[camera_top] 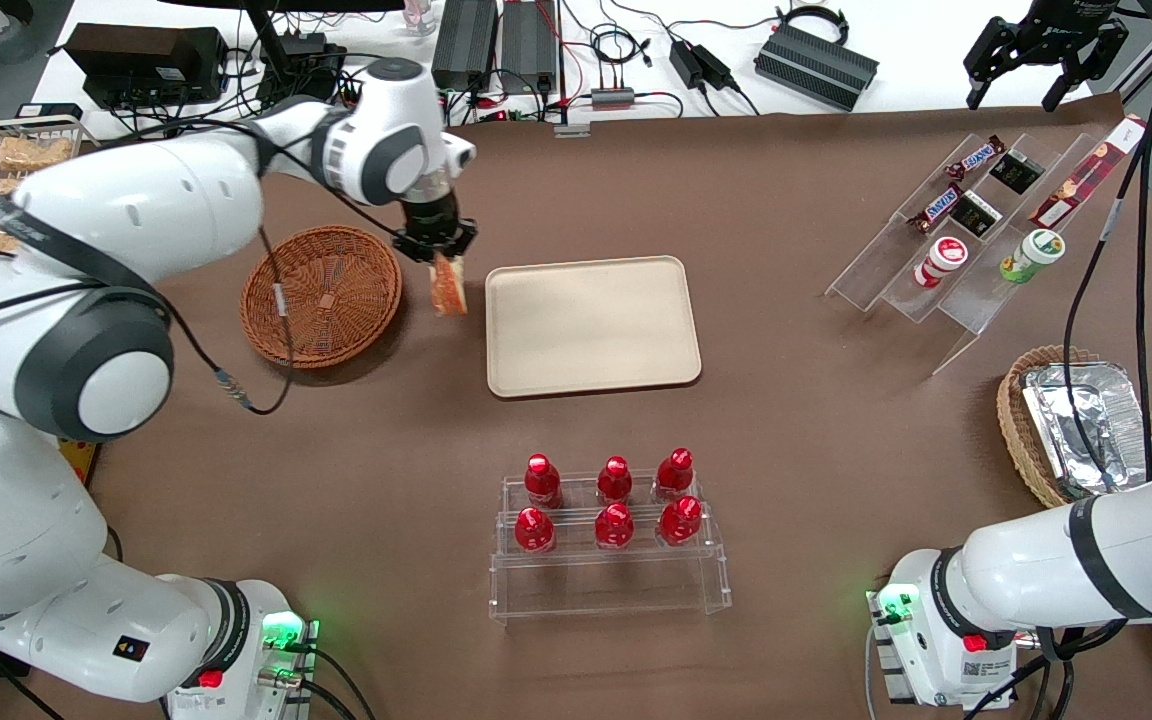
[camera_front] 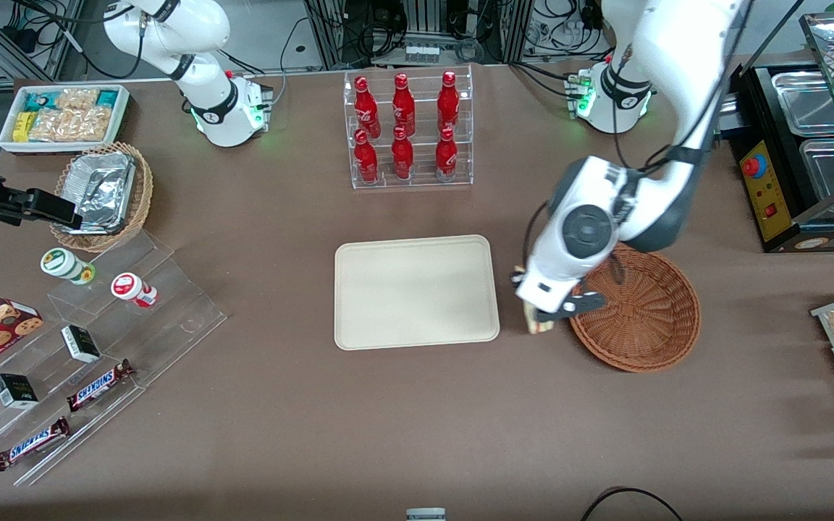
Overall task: Place sandwich from basket to tray
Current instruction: 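Lift the sandwich with the left gripper and carry it toward the tray, then lower the sandwich onto the cream tray and open the left gripper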
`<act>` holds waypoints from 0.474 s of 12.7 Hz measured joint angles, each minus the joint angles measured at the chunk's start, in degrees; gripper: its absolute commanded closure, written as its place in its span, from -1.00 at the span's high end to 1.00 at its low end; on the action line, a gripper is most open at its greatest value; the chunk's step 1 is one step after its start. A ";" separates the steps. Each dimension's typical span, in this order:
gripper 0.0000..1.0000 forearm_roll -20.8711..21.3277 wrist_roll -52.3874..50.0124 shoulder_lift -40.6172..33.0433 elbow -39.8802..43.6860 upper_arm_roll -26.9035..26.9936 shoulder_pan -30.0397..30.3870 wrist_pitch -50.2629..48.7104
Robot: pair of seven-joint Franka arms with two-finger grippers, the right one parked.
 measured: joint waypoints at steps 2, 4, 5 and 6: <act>-1.00 -0.07 -0.23 2.73 3.42 -0.05 -3.66 0.00; -1.00 -0.09 -2.37 6.02 7.02 -0.07 -7.19 0.00; -1.00 -0.09 -3.63 7.75 8.63 -0.05 -8.86 0.00; -1.00 -0.09 -4.73 9.44 10.13 -0.06 -10.51 0.00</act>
